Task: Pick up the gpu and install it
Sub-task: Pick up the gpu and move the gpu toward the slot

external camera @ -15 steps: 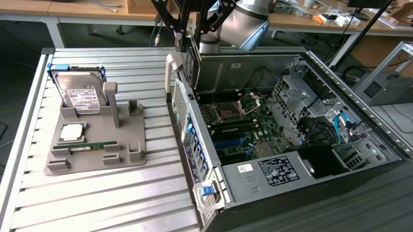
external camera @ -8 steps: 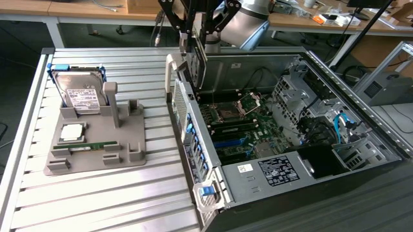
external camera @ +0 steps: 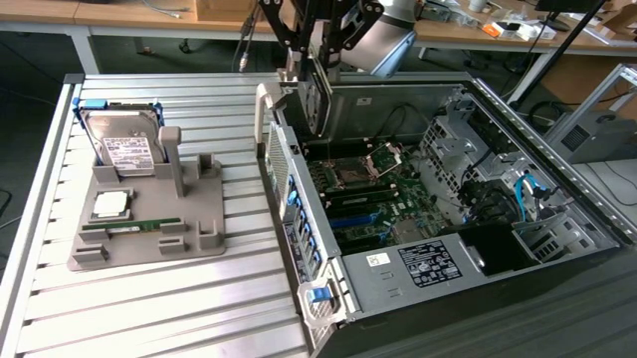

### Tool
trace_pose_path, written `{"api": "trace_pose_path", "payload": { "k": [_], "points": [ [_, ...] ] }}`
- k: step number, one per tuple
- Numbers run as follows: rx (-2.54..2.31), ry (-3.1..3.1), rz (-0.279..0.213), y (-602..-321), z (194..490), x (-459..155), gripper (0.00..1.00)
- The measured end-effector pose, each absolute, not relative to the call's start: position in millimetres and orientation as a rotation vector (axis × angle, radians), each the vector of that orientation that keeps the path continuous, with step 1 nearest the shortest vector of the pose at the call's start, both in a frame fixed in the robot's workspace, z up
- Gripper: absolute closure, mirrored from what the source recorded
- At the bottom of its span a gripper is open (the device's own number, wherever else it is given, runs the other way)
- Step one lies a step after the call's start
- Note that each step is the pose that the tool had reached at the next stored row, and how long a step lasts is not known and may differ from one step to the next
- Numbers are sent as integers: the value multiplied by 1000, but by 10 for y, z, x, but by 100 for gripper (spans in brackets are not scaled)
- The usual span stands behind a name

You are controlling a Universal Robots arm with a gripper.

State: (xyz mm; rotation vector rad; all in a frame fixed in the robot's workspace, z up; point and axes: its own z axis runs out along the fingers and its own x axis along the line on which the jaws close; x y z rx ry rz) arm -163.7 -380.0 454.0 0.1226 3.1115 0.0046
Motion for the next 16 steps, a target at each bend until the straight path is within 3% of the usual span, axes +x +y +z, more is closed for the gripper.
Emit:
{"api": "trace_pose_path", "payload": {
  "k": [16],
  "points": [
    [122, 3111, -11, -3832, 4514, -1432, 70]
  ]
}}
